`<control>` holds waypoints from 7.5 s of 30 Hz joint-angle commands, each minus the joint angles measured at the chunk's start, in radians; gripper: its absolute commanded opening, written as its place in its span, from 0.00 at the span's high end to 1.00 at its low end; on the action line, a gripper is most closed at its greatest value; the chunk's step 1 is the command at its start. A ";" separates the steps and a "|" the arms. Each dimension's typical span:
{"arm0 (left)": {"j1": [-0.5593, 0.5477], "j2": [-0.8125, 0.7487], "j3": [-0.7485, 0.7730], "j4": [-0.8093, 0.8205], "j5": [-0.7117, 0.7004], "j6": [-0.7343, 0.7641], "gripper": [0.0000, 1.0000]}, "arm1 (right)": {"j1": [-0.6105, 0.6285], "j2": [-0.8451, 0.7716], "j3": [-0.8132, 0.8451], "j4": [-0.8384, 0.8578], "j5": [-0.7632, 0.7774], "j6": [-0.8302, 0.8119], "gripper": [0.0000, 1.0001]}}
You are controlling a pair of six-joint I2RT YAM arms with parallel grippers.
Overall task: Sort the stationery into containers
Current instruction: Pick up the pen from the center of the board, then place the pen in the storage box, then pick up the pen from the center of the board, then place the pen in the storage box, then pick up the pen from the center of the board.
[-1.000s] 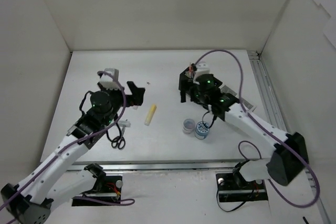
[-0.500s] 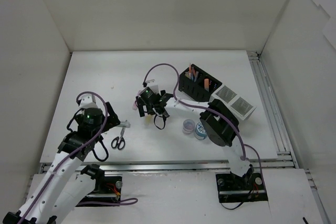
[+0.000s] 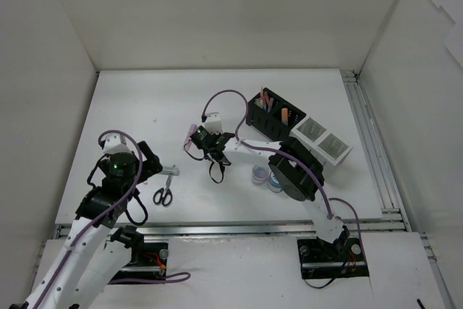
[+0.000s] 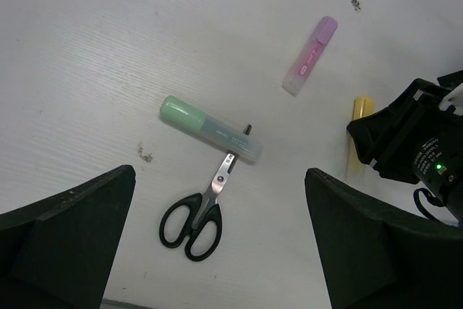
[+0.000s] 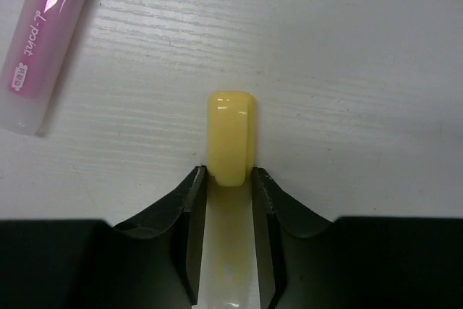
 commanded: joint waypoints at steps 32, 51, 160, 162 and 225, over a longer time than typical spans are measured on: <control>0.146 0.822 0.425 0.450 0.519 0.528 0.00 | -0.581 -0.652 -0.560 0.943 -0.152 -0.700 1.00; 0.125 1.111 0.589 0.419 0.574 0.568 0.01 | -0.634 -0.713 -0.737 0.948 -0.230 -0.478 0.50; -0.250 0.723 0.503 0.157 -0.025 -0.026 0.00 | -0.632 -1.672 -1.006 0.233 -0.143 -0.327 0.02; -0.207 0.623 0.393 0.074 -0.039 -0.159 0.01 | -0.632 -1.658 -1.006 0.254 -0.130 -0.323 0.02; -0.070 0.913 0.546 0.520 0.098 0.007 1.00 | -0.632 -1.703 -1.012 0.196 -0.060 -0.327 0.02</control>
